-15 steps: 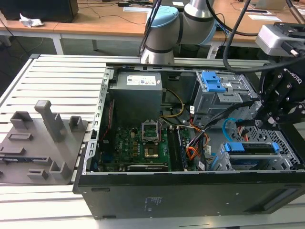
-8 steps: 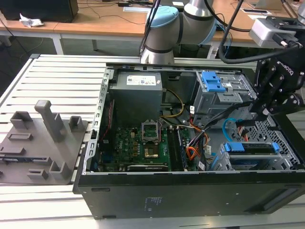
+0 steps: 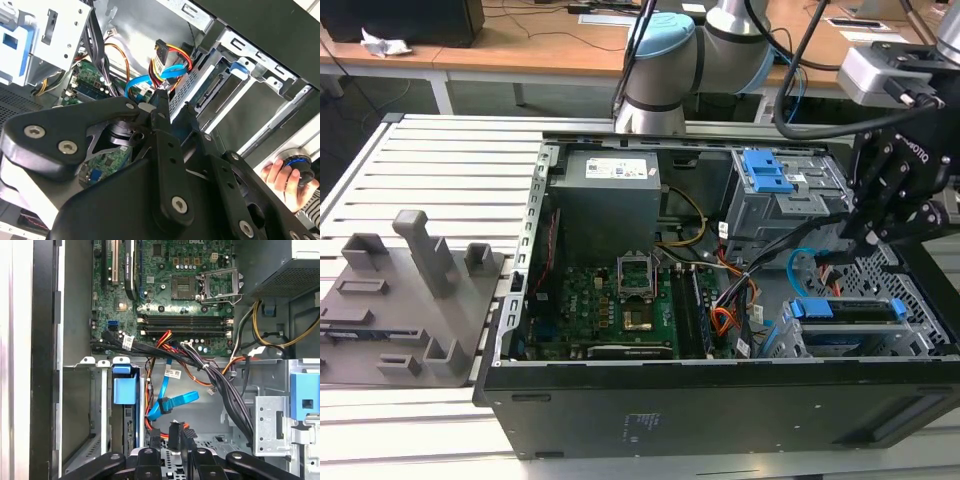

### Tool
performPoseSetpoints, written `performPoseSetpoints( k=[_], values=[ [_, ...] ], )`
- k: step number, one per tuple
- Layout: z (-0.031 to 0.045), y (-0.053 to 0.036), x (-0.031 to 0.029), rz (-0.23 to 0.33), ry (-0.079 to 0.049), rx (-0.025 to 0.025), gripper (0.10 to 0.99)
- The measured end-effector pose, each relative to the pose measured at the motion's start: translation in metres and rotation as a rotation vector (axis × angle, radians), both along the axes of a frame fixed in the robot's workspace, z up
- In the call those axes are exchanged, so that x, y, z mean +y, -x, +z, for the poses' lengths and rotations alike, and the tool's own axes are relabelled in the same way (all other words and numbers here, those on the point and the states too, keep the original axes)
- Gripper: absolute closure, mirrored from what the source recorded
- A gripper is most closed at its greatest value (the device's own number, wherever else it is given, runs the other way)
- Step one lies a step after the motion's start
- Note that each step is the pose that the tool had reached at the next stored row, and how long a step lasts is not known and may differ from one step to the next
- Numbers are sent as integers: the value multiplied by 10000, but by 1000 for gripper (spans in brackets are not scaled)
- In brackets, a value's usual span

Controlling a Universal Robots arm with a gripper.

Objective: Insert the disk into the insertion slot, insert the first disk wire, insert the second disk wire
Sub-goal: 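Insert the first disk wire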

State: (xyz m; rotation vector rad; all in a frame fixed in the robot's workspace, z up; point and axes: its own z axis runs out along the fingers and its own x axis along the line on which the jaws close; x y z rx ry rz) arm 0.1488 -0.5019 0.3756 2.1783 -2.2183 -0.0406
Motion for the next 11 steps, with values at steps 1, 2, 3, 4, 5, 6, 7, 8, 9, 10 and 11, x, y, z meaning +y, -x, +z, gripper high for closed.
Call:
performPoseSetpoints(
  k=[1, 2, 3, 4, 5, 6, 7, 8, 9, 10, 11],
  values=[
    [-8, 0, 0, 0, -1, 0, 784],
    [-17, 0, 0, 0, -2, 0, 784],
    [-28, 0, 0, 0, 0, 0, 784],
    [-39, 0, 0, 0, 0, 0, 784],
    [-60, 0, 0, 0, -1, 0, 784],
    [-68, 0, 0, 0, 0, -1, 784],
    [-77, 0, 1, 0, 1, 0, 784],
    [-88, 0, 1, 0, 0, 0, 784],
    [-100, 0, 1, 0, 0, 0, 784],
    [-107, 0, 1, 0, 0, 0, 784],
    [-112, 0, 1, 0, 0, 0, 784]
  ],
)
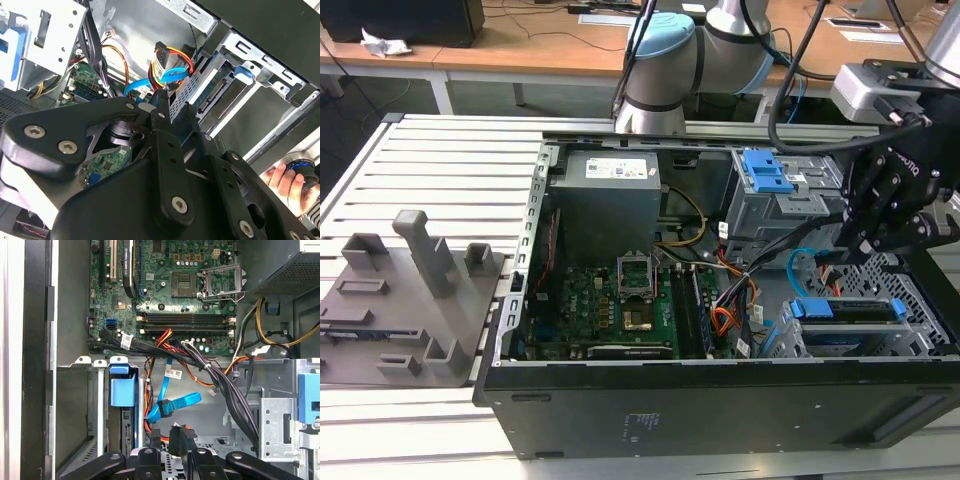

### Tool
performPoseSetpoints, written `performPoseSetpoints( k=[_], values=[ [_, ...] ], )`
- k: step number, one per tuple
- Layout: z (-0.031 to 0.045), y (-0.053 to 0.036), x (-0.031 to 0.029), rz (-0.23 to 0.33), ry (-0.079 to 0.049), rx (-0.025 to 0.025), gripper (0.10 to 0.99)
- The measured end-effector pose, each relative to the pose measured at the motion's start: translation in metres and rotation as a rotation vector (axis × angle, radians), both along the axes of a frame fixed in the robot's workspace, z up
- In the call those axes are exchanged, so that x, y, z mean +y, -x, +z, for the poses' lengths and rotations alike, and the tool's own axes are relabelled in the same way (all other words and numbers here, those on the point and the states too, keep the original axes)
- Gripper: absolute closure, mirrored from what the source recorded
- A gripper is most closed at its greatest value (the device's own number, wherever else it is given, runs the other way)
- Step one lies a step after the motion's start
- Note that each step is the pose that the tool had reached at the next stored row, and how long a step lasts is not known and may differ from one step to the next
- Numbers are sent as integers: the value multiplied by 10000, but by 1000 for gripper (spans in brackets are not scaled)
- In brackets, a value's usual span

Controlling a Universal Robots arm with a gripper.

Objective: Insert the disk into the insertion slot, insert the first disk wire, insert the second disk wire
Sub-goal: 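Insert the first disk wire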

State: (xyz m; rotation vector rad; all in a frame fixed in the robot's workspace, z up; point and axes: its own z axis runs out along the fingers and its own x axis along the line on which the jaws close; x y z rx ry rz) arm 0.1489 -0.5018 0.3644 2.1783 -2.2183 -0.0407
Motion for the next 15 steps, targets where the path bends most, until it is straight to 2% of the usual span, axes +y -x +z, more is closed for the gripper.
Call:
performPoseSetpoints(
  k=[4, 8, 11, 15],
  values=[
    [-25, 0, 11, 0, 0, 0, 784],
    [-51, 0, 113, -1, 11, -1, 784],
    [-98, 0, 125, 0, 79, 0, 784],
    [-122, 0, 124, 0, 204, 0, 784]
  ],
)
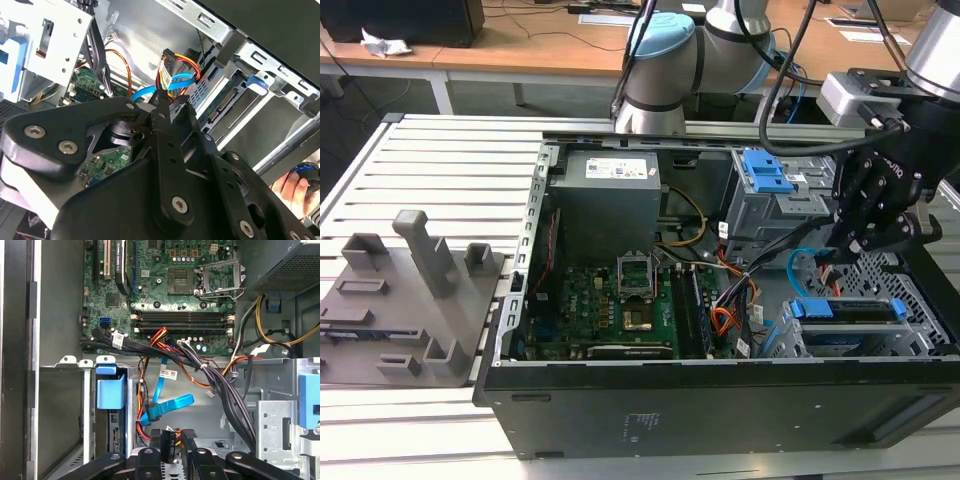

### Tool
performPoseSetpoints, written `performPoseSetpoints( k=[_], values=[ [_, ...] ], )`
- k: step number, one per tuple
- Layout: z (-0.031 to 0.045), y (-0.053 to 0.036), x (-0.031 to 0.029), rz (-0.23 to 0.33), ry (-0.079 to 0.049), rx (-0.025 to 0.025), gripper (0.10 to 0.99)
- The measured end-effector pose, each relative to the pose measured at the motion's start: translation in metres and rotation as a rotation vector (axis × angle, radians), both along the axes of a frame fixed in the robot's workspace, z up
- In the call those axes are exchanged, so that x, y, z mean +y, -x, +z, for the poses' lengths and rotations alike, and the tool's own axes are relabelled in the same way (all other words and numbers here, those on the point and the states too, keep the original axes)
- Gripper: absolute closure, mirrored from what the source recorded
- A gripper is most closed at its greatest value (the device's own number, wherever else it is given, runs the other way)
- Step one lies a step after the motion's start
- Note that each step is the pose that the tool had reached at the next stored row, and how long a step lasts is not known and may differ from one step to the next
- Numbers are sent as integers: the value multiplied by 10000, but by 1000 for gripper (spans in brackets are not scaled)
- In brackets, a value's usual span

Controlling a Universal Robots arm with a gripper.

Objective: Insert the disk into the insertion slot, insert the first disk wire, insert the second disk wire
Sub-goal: 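Insert the first disk wire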

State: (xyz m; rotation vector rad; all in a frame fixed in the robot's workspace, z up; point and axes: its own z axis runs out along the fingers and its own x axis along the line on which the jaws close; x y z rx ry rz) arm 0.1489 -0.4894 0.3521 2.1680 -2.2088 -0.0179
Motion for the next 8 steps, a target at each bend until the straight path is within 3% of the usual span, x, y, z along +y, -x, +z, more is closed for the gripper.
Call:
performPoseSetpoints(
  k=[4, 6, 8],
  values=[
    [-1, 0, -1, 0, 54, 0, 800],
    [-1, 0, -1, 0, 57, 0, 922],
    [0, 0, -1, 0, 62, 0, 922]
  ],
)
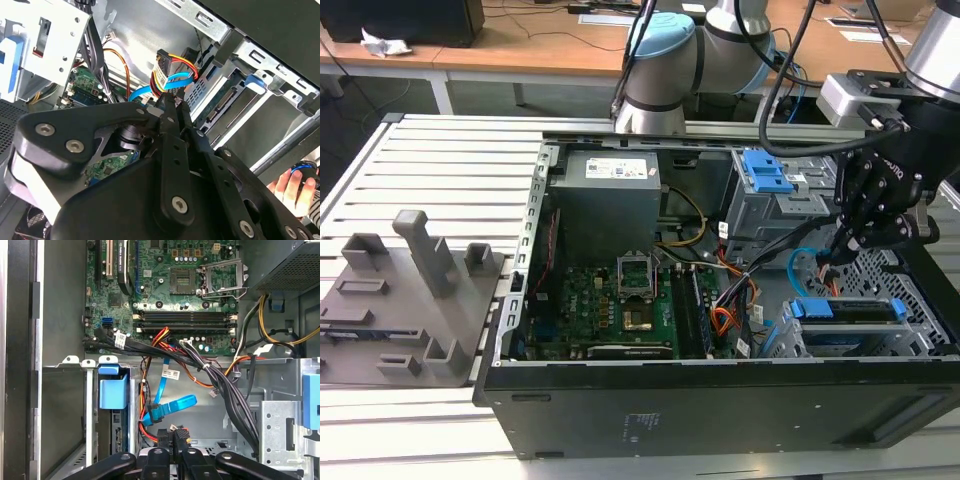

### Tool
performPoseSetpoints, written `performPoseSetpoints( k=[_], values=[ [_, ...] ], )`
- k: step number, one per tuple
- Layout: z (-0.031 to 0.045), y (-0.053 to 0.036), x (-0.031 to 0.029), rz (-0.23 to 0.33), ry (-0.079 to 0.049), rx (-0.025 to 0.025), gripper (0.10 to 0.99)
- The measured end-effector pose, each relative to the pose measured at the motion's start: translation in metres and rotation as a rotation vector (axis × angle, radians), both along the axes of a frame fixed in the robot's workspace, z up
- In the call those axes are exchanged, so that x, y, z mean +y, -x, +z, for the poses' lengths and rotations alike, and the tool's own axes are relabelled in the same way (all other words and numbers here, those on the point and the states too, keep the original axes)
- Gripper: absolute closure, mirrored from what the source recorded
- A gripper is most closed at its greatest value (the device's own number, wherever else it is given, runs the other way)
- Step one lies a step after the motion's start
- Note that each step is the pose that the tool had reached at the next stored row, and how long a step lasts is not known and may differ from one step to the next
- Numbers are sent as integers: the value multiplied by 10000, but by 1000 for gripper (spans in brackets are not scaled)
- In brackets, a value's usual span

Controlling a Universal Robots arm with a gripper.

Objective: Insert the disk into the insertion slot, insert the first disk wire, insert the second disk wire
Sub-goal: 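Insert the first disk wire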

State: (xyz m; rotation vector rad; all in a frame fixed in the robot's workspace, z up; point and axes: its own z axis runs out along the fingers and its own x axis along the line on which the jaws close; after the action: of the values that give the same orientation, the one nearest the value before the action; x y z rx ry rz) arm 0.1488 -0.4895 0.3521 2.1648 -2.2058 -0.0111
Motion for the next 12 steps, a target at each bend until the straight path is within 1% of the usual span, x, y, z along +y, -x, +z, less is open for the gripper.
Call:
performPoseSetpoints(
  k=[7, 10, 12],
  values=[
    [0, -3, 1, 1, 11, 0, 922],
    [0, -56, 3, 1, 11, 2, 922],
    [0, -61, 4, 0, 10, 3, 922]
  ],
)
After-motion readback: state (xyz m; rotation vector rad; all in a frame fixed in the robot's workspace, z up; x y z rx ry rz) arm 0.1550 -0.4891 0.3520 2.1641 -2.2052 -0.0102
